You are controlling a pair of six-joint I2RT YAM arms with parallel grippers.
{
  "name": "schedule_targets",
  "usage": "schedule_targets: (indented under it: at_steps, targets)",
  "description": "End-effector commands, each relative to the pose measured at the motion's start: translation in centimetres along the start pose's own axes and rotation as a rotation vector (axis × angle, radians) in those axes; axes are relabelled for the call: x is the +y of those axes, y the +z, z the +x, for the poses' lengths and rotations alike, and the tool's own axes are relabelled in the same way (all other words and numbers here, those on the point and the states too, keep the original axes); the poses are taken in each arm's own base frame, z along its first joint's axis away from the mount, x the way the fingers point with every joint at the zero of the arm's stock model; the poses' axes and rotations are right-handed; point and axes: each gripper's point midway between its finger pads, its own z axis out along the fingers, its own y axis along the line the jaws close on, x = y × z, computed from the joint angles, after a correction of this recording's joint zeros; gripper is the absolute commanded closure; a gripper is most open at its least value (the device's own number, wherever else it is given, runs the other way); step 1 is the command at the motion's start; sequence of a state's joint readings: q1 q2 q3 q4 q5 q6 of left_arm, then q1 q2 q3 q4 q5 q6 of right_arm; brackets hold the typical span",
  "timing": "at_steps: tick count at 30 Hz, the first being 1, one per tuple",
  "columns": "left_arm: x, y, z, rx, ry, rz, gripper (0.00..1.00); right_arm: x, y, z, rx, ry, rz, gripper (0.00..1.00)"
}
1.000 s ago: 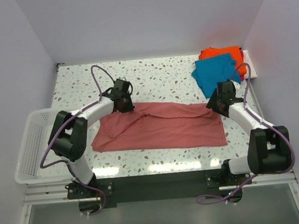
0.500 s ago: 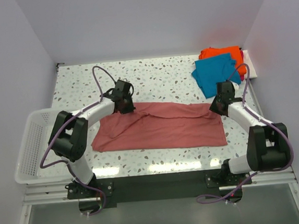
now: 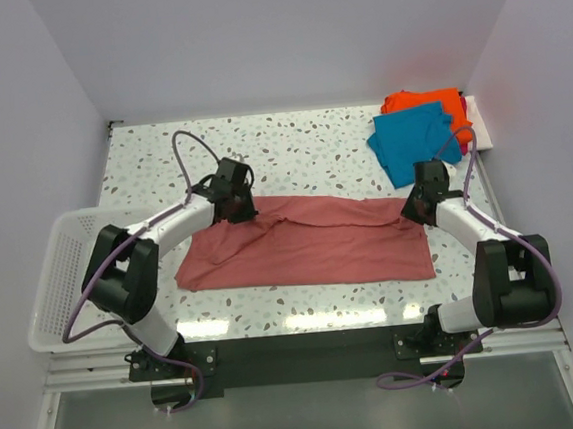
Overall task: Fold and stack the t-shirts
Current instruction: Fold the tshirt
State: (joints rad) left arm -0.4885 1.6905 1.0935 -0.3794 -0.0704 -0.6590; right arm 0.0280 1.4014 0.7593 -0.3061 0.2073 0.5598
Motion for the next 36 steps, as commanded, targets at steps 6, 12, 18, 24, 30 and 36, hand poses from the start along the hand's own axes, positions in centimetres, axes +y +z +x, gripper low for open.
schedule_targets:
  at_steps: [6, 12, 18, 24, 30, 36]
  targets:
    - [-2.1, -2.9, 0.9, -0.019, 0.007, 0.096, 1.0, 0.7, -1.3, -1.2, -0.05, 0.001, -0.041, 1.0]
    - [-2.9, -3.7, 2.6, -0.001, 0.023, 0.121, 1.0, 0.4, -2.2, -1.5, -0.061, -0.005, -0.042, 1.0]
    - [-3.2, -4.3, 3.5, 0.006, 0.035, 0.136, 1.0, 0.1, -2.2, -0.8, -0.051, -0.006, -0.036, 0.93]
    - [-3.0, -4.2, 4.7, 0.024, 0.043, 0.135, 1.0, -0.2, -2.2, -0.4, -0.042, -0.005, -0.027, 0.56]
    - [-2.8, -4.1, 5.1, 0.026, 0.043, 0.138, 1.0, -0.2, -1.8, -0.1, -0.034, -0.002, -0.026, 0.5]
    - [-2.8, -4.2, 5.1, 0.025, 0.045, 0.139, 1.0, -0.3, -0.9, 0.5, -0.015, 0.009, -0.017, 0.59]
